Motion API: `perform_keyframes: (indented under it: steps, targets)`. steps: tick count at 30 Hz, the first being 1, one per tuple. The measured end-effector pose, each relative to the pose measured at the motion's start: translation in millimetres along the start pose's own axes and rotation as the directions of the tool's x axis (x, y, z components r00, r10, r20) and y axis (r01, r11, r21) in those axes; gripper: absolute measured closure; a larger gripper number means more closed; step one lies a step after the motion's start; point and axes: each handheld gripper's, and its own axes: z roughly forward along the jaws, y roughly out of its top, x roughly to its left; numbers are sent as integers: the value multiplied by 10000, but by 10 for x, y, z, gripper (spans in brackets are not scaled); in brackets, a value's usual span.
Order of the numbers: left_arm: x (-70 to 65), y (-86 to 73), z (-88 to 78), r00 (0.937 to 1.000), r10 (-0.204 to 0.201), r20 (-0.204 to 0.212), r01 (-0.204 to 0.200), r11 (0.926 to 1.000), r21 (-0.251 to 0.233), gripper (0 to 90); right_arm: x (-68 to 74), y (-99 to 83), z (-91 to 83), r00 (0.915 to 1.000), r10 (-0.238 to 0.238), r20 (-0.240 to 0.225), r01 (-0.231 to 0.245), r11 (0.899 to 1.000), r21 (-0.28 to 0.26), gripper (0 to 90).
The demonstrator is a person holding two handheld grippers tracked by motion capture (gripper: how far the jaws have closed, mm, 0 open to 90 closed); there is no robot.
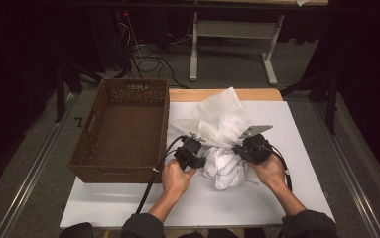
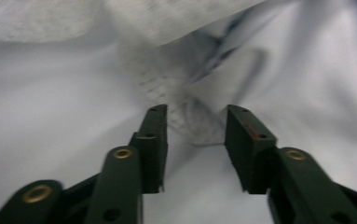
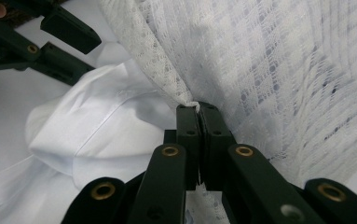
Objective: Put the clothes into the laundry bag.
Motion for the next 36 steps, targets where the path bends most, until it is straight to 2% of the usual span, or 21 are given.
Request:
perform_keyframes:
  steps: [3, 7, 8, 9, 12, 14, 17, 18, 23, 26, 30, 32, 34, 36]
  targets:
    - [15, 3, 64, 10000, -81, -44, 82, 9996, 252, 635, -51, -30, -24, 9999, 154, -5, -154, 9999, -2, 892]
    - [26, 9, 187, 9989, -424, 181, 417, 9984, 379, 571, -79, -50, -45, 9992, 358, -158, -360, 9993, -104, 886]
    - [27, 6, 218, 9988, -454, 183, 446, 9981, 422, 566, -68, -49, -57, 9992, 359, -153, -361, 9993, -121, 881]
    - [29, 6, 232, 9995, -308, 89, 305, 9992, 253, 570, -50, -46, -67, 9992, 355, -161, -358, 9992, -154, 871]
    - [7, -1, 236, 9999, -48, -165, 53, 9996, 295, 635, -1, -36, -102, 9997, 146, -176, -151, 9995, -284, 803]
    - [12, -12, 241, 10000, 75, -60, -73, 9997, 230, 698, 20, -29, -128, 9998, 60, -168, -67, 9990, -449, 752]
    - [2, -13, 242, 9993, 184, 315, -192, 9995, 248, 867, 60, -19, -191, 9998, 6, -184, -18, 9980, -626, 702]
    - [4, -11, 241, 9992, 196, 355, -206, 9994, 272, 888, 76, -19, -218, 9998, -98, -198, 84, 9976, -689, 691]
    - [17, -13, 213, 9972, 235, 703, -258, 9991, 327, 900, 155, -51, -356, 9987, -313, -390, 272, 9945, -1009, 669]
    - [4, -31, 159, 9948, 163, 1009, -174, 9998, 99, 900, 208, -71, -397, 9976, -399, -563, 339, 9940, -1041, 633]
    - [37, -73, 47, 9898, -29, 1427, 56, 9998, -185, 900, 339, -85, -351, 9940, -673, -859, 596, 9942, -893, 542]
    - [42, -94, 2, 9874, 25, 1585, 13, 9997, -233, 900, 414, -81, -274, 9913, -915, -942, 859, 9944, -618, 487]
    - [29, -111, -25, 9864, 126, 1641, -83, 9996, -272, 900, 475, -64, -171, 9900, -908, -1076, 881, 9957, -292, 430]
    - [23, -129, -45, 9847, 151, 1738, -92, 9994, -343, 900, 516, -44, -63, 9902, -1009, -961, 1014, 9948, 5, 397]
